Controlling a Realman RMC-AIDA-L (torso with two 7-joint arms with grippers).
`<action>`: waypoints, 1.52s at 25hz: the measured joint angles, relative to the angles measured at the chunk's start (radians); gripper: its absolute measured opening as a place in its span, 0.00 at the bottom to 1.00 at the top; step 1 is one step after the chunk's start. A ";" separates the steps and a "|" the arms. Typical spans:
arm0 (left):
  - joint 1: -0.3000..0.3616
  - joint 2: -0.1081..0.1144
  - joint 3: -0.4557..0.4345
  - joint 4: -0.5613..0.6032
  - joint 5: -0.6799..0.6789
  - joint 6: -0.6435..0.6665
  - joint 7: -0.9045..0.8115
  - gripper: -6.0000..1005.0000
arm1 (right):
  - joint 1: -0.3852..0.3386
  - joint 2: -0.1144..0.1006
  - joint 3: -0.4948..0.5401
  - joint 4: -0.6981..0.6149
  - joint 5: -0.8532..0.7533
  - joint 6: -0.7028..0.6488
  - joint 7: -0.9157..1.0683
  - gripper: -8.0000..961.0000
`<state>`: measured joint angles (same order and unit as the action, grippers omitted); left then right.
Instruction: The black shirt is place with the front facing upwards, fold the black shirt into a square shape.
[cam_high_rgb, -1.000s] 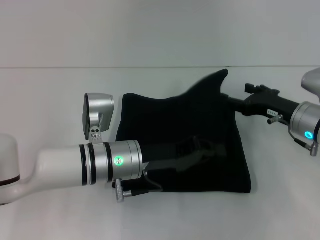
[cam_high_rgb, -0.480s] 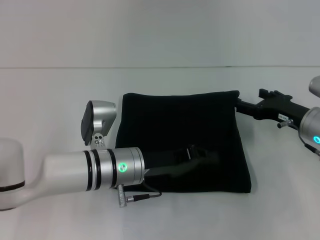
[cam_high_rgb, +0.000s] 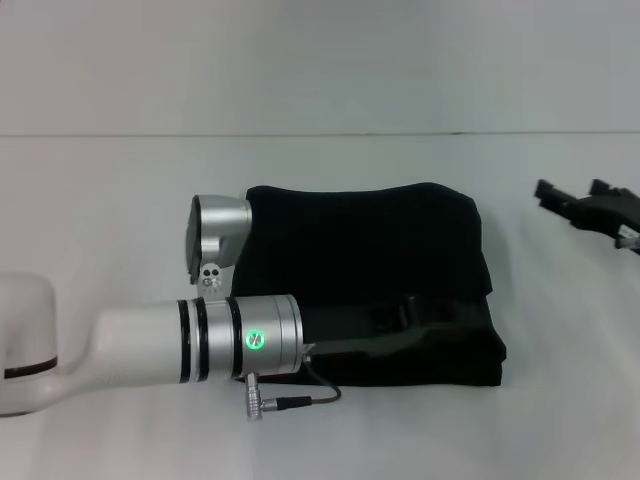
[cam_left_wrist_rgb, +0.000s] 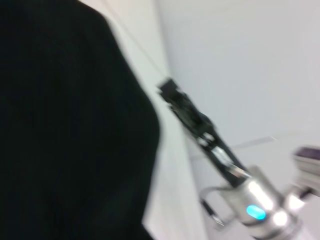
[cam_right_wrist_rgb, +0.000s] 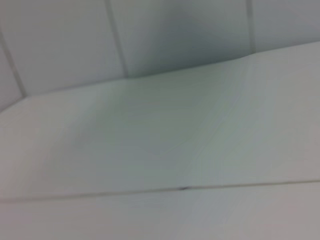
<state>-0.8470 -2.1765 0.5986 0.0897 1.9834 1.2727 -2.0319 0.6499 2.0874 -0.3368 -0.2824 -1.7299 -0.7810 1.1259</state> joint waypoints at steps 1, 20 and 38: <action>-0.001 0.002 0.000 0.003 0.000 0.041 0.007 0.33 | -0.007 0.000 0.004 -0.001 0.017 -0.006 0.000 0.98; 0.275 0.047 -0.084 0.405 -0.028 0.361 0.489 0.85 | -0.089 0.004 -0.321 -0.001 0.014 -0.512 -0.151 0.98; 0.307 0.041 -0.150 0.381 -0.043 0.319 0.579 0.89 | -0.049 0.000 -0.364 0.056 0.019 -0.248 -0.053 0.98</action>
<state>-0.5400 -2.1353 0.4487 0.4709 1.9404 1.5920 -1.4528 0.6007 2.0873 -0.7009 -0.2262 -1.7109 -1.0292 1.0734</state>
